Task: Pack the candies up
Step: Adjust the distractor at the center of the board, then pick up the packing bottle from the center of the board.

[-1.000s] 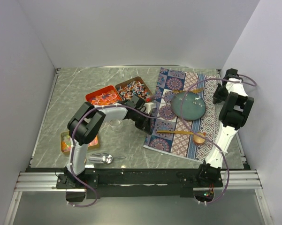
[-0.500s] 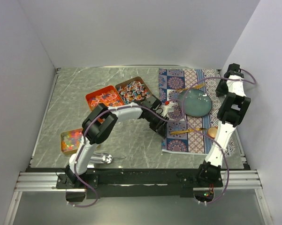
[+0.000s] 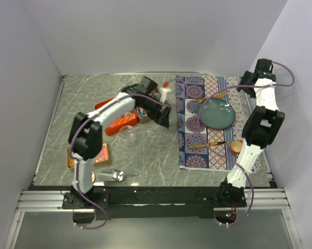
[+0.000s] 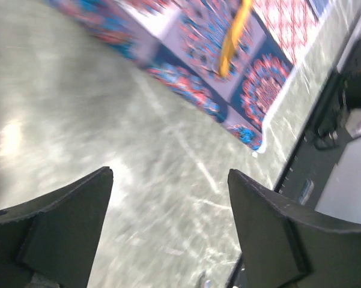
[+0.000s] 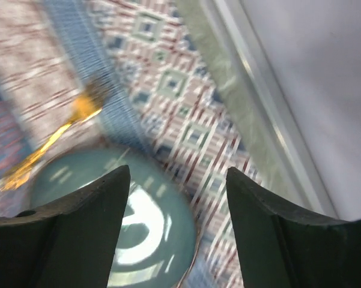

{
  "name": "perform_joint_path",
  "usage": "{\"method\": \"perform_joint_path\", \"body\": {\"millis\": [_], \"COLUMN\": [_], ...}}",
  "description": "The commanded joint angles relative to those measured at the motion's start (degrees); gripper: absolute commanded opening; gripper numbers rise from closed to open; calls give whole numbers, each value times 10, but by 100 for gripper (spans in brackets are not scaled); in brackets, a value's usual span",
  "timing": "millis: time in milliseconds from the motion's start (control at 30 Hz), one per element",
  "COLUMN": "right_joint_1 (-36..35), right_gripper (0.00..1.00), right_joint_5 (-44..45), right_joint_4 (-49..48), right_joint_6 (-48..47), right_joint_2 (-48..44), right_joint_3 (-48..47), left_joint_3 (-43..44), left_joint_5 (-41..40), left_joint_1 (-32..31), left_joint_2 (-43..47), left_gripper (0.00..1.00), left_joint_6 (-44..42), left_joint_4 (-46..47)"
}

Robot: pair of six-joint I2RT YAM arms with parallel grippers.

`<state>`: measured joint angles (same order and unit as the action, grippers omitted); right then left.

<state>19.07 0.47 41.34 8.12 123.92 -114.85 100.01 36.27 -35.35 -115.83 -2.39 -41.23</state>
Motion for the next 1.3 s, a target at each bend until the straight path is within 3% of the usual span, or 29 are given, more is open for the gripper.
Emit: {"method": "perform_joint_path", "body": {"millis": [0, 167, 200, 267, 300, 400, 567, 700, 833, 900, 1100, 1267], "right_joint_1": [-46, -119, -132, -170, -184, -255, -366, -446, -523, -563, -626, -657], "right_gripper": [73, 74, 74, 79, 79, 79, 77, 72, 75, 75, 76, 75], "right_joint_5": [-14, -121, -192, -270, -313, -364, -385, -401, -434, -428, -399, -373], "right_joint_4": [-10, -2, -8, -25, -58, -115, -131, -153, -72, 13, 117, 103], "right_joint_6": [-2, -69, -120, -194, -264, -376, -384, -377, -481, -598, -796, -823], "right_joint_2": [-146, -192, -205, -227, -258, -314, -313, -267, -205, -169, -99, -62], "right_joint_3": [66, 122, 131, 182, 209, 300, 310, 284, 212, 162, 112, 94], "left_joint_3": [24, 77, 88, 82, 64, 1, -62, -126, -153, -150, -168, -170], "left_joint_5": [-60, -181, -193, -167, -110, -85, -132, -145, -144, -147, -127, -112], "left_joint_1": [55, 114, 124, 169, 185, 244, 340, 424, 491, 494, 508, 518], "left_joint_2": [74, 52, 52, 68, 79, 132, 173, 206, 234, 238, 261, 270], "left_gripper": [92, 91, 90, 89, 88, 87, 87, 86, 87, 86, 87, 86], "left_joint_6": [11, -37, -51, -65, -92, -145, -161, -113, -75, -65, -25, 0], "left_joint_4": [-8, -70, -79, -89, -93, -97, -125, -111, -80, -70, -25, -27]}}
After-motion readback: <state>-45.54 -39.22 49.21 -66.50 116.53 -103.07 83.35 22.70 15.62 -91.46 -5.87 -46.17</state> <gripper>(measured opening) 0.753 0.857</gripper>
